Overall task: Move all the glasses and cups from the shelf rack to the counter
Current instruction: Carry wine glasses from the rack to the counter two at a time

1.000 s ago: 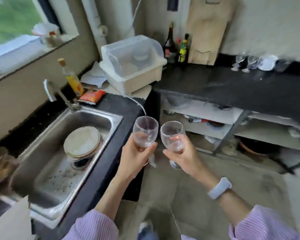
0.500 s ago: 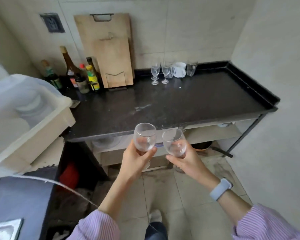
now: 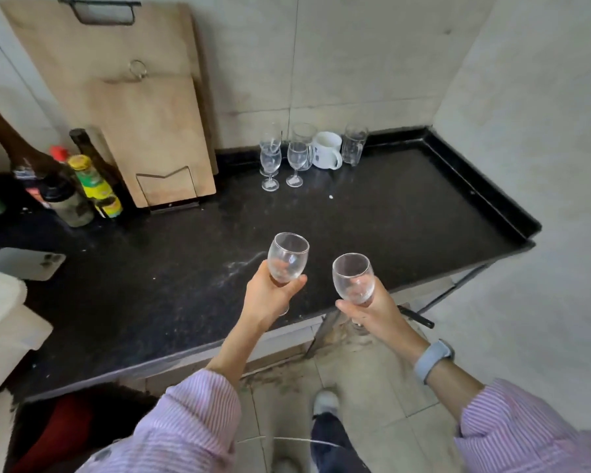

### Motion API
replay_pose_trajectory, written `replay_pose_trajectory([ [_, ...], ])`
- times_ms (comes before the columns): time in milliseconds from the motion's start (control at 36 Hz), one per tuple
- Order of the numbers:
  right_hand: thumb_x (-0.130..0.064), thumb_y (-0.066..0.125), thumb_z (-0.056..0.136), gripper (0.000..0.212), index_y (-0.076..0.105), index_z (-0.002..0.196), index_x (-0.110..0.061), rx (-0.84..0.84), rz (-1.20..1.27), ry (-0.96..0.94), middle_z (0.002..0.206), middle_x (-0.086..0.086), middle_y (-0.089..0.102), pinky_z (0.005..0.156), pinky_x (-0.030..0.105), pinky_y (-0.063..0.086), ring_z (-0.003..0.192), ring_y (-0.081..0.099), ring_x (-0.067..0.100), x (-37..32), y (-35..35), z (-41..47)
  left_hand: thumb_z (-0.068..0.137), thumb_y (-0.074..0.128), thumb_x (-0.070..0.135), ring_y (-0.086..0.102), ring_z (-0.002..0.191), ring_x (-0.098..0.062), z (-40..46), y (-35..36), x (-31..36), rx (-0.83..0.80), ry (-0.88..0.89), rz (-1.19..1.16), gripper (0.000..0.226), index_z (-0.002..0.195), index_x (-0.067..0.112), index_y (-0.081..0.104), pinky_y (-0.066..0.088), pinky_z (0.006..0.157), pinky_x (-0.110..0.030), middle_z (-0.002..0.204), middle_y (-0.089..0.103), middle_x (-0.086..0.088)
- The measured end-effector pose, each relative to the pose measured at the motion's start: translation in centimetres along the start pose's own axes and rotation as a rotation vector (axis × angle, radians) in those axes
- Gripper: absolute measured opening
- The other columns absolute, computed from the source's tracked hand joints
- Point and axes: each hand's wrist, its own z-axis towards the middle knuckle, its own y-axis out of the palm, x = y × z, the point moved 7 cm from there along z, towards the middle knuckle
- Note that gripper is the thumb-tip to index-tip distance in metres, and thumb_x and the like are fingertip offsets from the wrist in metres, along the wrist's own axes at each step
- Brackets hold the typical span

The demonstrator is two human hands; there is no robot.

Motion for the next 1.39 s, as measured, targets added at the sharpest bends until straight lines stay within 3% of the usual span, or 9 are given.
replay_pose_trajectory([
  [167,-0.024,0.074,0.074,0.041,0.044,0.103,-0.03,0.056,-0.026,0.047,0.097,-0.004,0.058,0.067,0.012,0.043,0.086,0.058,0.006,1.7,-1.8,7.8,0.074,0.072,0.036,0.058,0.062,0.002,7.7,2.9,0.4,-0.039,-0.014,0.038,0.032,0.097,0.025,0.053,0.042,0.049,-0.005,0.078,0.06,0.019],
  [333,-0.033,0.074,0.071,0.047,0.047,0.11,-0.025,0.072,-0.071,0.085,0.103,-0.003,0.061,0.082,0.029,0.049,0.096,0.06,0.011,3.0,-4.3,18.1,0.072,0.074,0.04,0.061,0.08,-0.004,16.8,6.2,0.6,-0.074,-0.059,0.054,0.038,0.101,0.022,0.057,0.045,0.064,-0.016,0.088,0.065,0.01],
  [500,-0.033,0.072,0.073,0.046,0.046,0.11,-0.023,0.141,-0.108,0.068,0.101,-0.007,0.059,0.066,0.012,0.044,0.089,0.059,0.006,3.4,-7.3,28.1,0.067,0.075,0.043,0.061,0.082,-0.007,25.9,10.2,1.2,-0.098,-0.069,0.139,0.033,0.09,0.026,0.058,0.048,0.07,-0.023,0.088,0.065,0.005],
  [556,-0.03,0.072,0.074,0.043,0.044,0.106,-0.026,0.161,-0.073,0.088,0.094,-0.01,0.059,0.053,0.006,0.044,0.076,0.061,0.002,3.8,-8.0,30.8,0.066,0.075,0.045,0.06,0.072,0.0,28.6,11.3,1.5,-0.103,-0.057,0.182,0.027,0.077,0.035,0.053,0.044,0.062,-0.019,0.08,0.062,0.009],
  [639,-0.026,0.073,0.074,0.041,0.045,0.104,-0.024,0.181,-0.022,0.101,0.088,-0.009,0.06,0.052,0.002,0.043,0.07,0.061,-0.006,4.4,-8.8,34.4,0.063,0.075,0.048,0.058,0.066,0.003,32.0,12.4,1.5,-0.083,-0.061,0.187,0.029,0.072,0.038,0.05,0.039,0.055,-0.014,0.077,0.061,0.014],
  [833,-0.03,0.075,0.071,0.054,0.046,0.116,-0.025,0.182,0.014,0.119,0.104,-0.011,0.059,0.073,0.014,0.041,0.095,0.057,0.001,5.7,-9.3,40.9,0.066,0.077,0.042,0.06,0.082,-0.01,37.9,14.8,0.4,-0.03,-0.052,0.158,0.037,0.091,0.024,0.057,0.043,0.069,-0.021,0.092,0.065,0.003],
  [1083,-0.033,0.076,0.069,0.051,0.046,0.11,-0.03,0.232,-0.024,0.103,0.098,-0.017,0.057,0.067,0.008,0.042,0.087,0.056,-0.01,6.8,-10.1,44.7,0.07,0.077,0.034,0.061,0.092,-0.008,41.2,16.6,-0.9,-0.021,-0.064,0.075,0.044,0.106,0.022,0.056,0.046,0.078,-0.019,0.103,0.064,0.004],
  [1194,-0.031,0.075,0.07,0.048,0.048,0.109,-0.025,0.218,-0.005,0.093,0.098,-0.009,0.061,0.073,0.014,0.043,0.086,0.06,-0.004,6.9,-10.2,45.9,0.071,0.077,0.032,0.061,0.093,-0.009,42.1,16.9,-0.9,0.011,-0.065,0.051,0.043,0.107,0.019,0.057,0.048,0.081,-0.022,0.103,0.065,0.003],
  [1389,-0.026,0.073,0.073,0.047,0.049,0.112,-0.014,0.207,0.063,0.083,0.107,0.007,0.063,0.09,0.036,0.05,0.099,0.062,0.017,6.3,-10.4,47.3,0.073,0.076,0.029,0.059,0.086,-0.002,43.1,17.2,-0.3,0.035,-0.082,0.001,0.036,0.101,0.026,0.054,0.041,0.07,-0.01,0.101,0.065,0.005],
])
